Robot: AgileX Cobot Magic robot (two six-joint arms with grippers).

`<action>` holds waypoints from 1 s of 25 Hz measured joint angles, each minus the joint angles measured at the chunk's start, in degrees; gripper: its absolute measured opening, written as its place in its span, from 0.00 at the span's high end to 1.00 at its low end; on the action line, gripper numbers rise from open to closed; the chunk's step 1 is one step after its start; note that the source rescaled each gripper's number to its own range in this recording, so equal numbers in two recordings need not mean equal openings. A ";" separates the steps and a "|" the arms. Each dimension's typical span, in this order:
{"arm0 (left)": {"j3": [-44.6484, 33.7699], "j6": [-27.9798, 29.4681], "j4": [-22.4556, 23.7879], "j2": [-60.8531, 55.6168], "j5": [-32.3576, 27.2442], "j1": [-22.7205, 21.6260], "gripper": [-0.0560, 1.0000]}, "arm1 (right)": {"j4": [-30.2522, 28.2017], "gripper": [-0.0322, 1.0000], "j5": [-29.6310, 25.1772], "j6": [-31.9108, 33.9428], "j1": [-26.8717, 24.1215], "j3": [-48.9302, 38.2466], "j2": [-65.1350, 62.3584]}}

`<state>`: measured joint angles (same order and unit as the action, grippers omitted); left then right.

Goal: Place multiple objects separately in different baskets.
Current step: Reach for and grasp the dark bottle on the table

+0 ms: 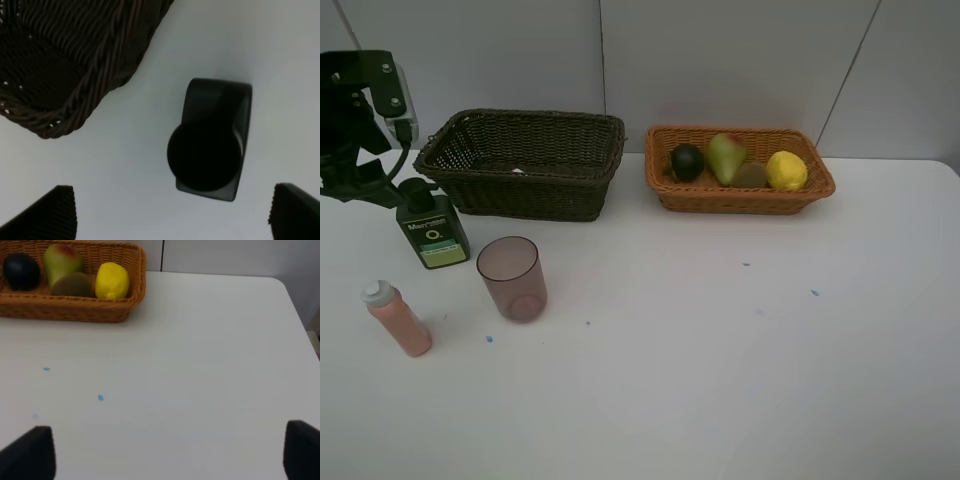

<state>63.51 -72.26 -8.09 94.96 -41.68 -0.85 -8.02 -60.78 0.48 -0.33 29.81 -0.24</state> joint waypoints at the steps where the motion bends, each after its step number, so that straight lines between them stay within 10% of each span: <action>1: 0.52 -0.23 -0.15 0.85 -0.21 0.34 0.00 | 0.00 0.00 0.00 0.00 0.00 0.00 0.00; 25: 2.80 -1.43 3.80 6.88 -2.49 3.58 0.00 | 0.00 0.00 0.00 -0.05 0.00 0.00 0.00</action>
<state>66.31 -73.69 -4.29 101.84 -44.18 2.73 -8.02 -60.78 0.42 -0.33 29.81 -0.24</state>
